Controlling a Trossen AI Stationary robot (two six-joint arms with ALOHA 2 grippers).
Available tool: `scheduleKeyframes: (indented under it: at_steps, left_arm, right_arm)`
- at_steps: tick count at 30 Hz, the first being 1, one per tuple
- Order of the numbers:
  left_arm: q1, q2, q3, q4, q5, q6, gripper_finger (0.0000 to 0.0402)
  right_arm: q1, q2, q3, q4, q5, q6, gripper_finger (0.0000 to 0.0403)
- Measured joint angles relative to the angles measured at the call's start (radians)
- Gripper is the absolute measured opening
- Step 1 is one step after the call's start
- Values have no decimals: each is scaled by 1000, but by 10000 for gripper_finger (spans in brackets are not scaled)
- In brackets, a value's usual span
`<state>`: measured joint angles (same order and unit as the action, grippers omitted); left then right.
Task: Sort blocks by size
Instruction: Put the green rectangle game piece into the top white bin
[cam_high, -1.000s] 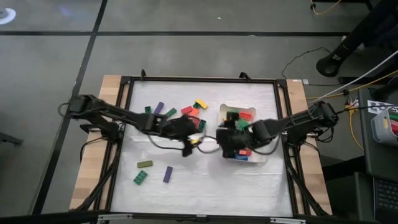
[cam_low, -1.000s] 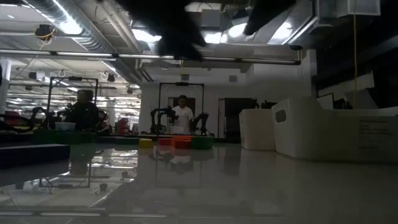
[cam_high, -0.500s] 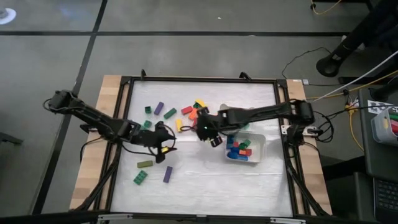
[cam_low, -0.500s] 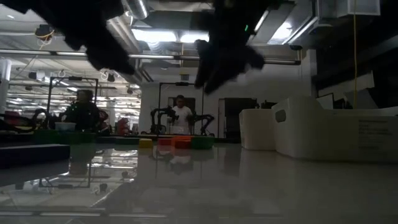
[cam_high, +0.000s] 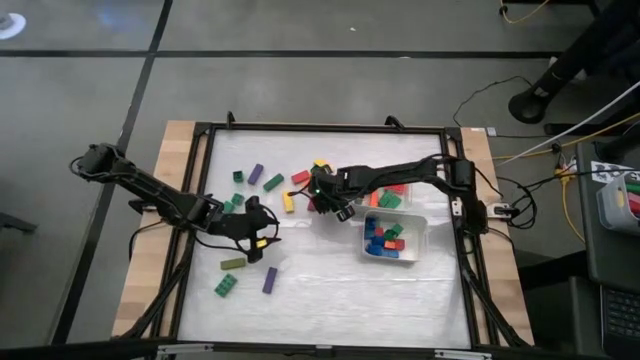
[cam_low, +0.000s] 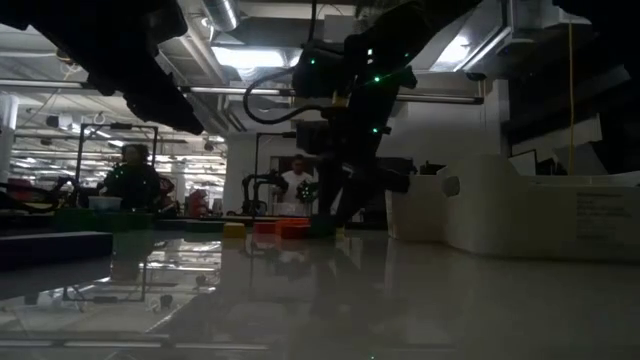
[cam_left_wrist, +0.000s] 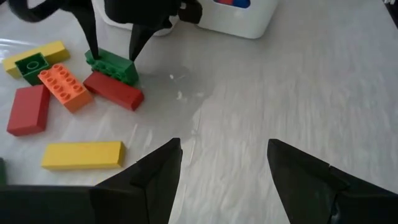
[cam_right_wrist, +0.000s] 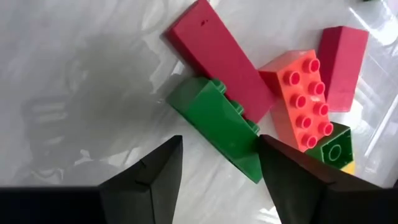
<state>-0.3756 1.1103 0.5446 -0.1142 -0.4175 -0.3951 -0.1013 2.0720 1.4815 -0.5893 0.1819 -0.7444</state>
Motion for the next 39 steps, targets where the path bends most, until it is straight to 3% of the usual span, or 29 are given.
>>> scheduleKeyframes:
  at_steps: [23,29,32,36,39]
  left_arm:
    - [0,0,0,-1,2,-43,225]
    - [-4,0,0,-3,2,-72,225]
    - [-7,0,0,-5,2,-177,225]
    - [-7,0,0,-15,11,-279,225]
    - [-10,-2,0,-44,91,-314,225]
  right_arm:
    - [8,27,-2,-16,-40,-14,209]
    - [3,37,1,-36,-55,53,209]
    - [12,38,4,-53,-60,81,195]
    - [24,44,46,-115,-58,110,145]
    - [37,51,109,-189,-62,112,134]
